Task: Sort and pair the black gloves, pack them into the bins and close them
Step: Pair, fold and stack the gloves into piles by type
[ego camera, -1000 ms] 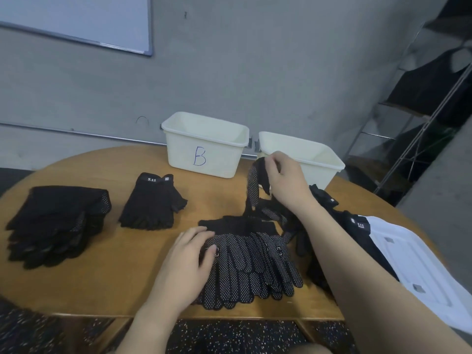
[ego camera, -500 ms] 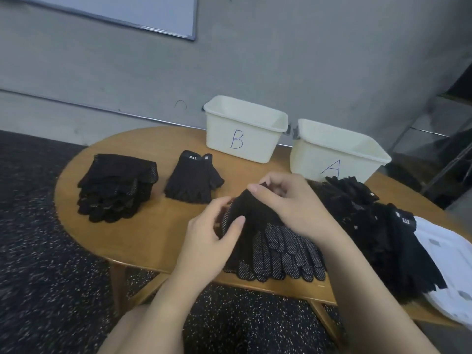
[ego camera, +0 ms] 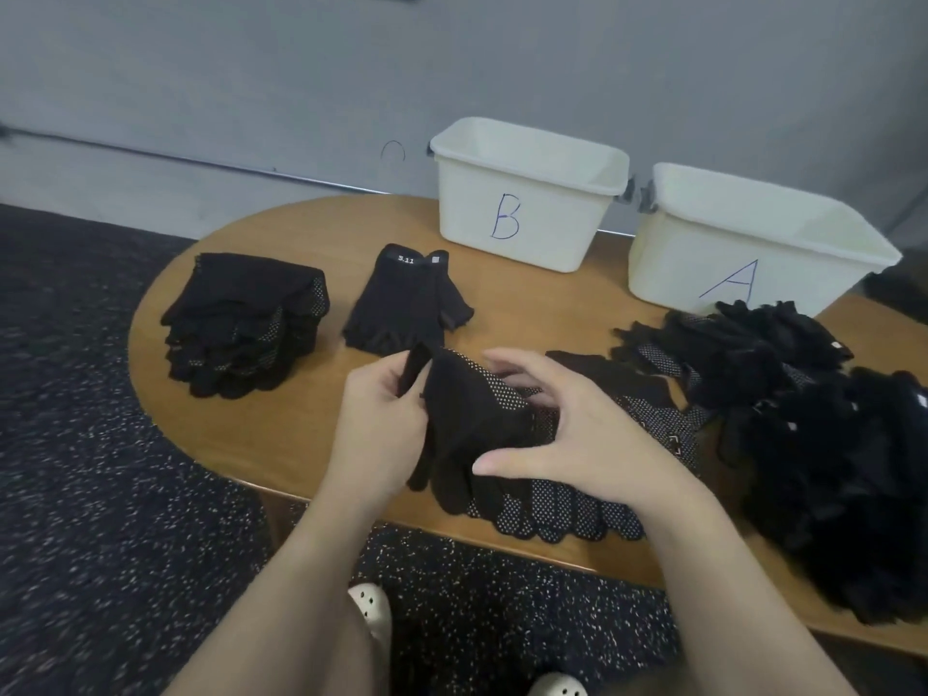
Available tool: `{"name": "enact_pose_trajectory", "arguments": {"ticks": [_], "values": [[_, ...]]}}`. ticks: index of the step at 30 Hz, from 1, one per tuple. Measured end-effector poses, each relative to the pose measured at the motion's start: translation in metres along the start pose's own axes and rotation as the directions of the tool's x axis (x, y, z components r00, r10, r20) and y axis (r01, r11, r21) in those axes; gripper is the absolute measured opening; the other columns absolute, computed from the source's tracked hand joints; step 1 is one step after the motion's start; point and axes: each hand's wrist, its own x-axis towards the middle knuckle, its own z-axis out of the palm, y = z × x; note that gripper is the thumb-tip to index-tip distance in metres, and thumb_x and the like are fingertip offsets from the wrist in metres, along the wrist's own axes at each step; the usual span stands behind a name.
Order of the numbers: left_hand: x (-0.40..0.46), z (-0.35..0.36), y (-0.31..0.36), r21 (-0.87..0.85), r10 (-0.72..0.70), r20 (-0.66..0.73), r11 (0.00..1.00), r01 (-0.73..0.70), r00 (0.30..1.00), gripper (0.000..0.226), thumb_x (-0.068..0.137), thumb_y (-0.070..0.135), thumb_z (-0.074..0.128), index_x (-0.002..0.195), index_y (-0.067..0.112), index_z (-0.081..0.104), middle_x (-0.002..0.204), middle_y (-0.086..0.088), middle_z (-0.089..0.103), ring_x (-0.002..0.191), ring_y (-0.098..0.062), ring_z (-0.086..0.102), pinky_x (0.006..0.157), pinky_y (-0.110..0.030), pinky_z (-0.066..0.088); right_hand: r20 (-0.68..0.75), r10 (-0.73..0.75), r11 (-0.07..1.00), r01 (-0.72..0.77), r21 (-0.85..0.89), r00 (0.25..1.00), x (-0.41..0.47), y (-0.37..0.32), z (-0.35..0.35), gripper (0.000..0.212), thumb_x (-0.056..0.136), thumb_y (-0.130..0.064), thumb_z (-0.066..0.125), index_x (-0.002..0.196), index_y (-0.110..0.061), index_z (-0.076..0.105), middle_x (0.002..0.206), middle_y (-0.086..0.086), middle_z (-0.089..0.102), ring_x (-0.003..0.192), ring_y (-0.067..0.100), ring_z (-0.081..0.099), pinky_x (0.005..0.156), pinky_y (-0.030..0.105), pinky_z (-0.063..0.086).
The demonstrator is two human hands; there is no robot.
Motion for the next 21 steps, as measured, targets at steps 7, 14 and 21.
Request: {"name": "enact_pose_trajectory", "arguments": {"ticks": [7, 14, 21], "values": [[-0.006, -0.001, -0.003, 0.026, -0.003, -0.026, 1.0, 0.003, 1.0, 0.034, 0.103, 0.018, 0.058, 0.073, 0.018, 0.075, 0.07, -0.008, 0.072, 0.06, -0.01, 0.063, 0.051, -0.024, 0.047, -0.157, -0.068, 0.996, 0.076, 0.044, 0.985, 0.01, -0.003, 0.007, 0.032, 0.088, -0.037, 0.075, 0.114, -0.053, 0.068, 0.11, -0.03, 0.07, 0.106, -0.01, 0.062, 0.087, 0.004, 0.043], [-0.011, 0.001, 0.001, 0.025, -0.002, -0.042, 1.0, 0.003, 0.999, 0.033, 0.105, 0.03, 0.059, 0.082, 0.018, 0.08, 0.083, -0.004, 0.078, 0.076, -0.009, 0.072, 0.064, -0.021, 0.053, -0.35, -0.061, 0.965, 0.145, 0.22, 0.935, 0.017, -0.001, 0.005, 0.048, 0.104, -0.032, 0.06, 0.074, 0.003, 0.046, 0.066, 0.021, 0.038, 0.061, 0.018, 0.034, 0.057, 0.028, 0.03], [-0.014, 0.005, 0.005, 0.044, 0.093, -0.23, 0.995, -0.085, 0.969, 0.019, 0.104, 0.015, 0.058, 0.095, 0.013, 0.075, 0.084, 0.008, 0.077, 0.073, -0.008, 0.073, 0.063, -0.015, 0.055, -0.44, 0.035, 0.882, 0.179, 0.435, 0.897, 0.018, 0.001, -0.006, 0.067, 0.094, -0.05, 0.058, 0.092, 0.017, 0.051, 0.089, 0.045, 0.049, 0.081, 0.022, 0.046, 0.077, 0.04, 0.038]]}}
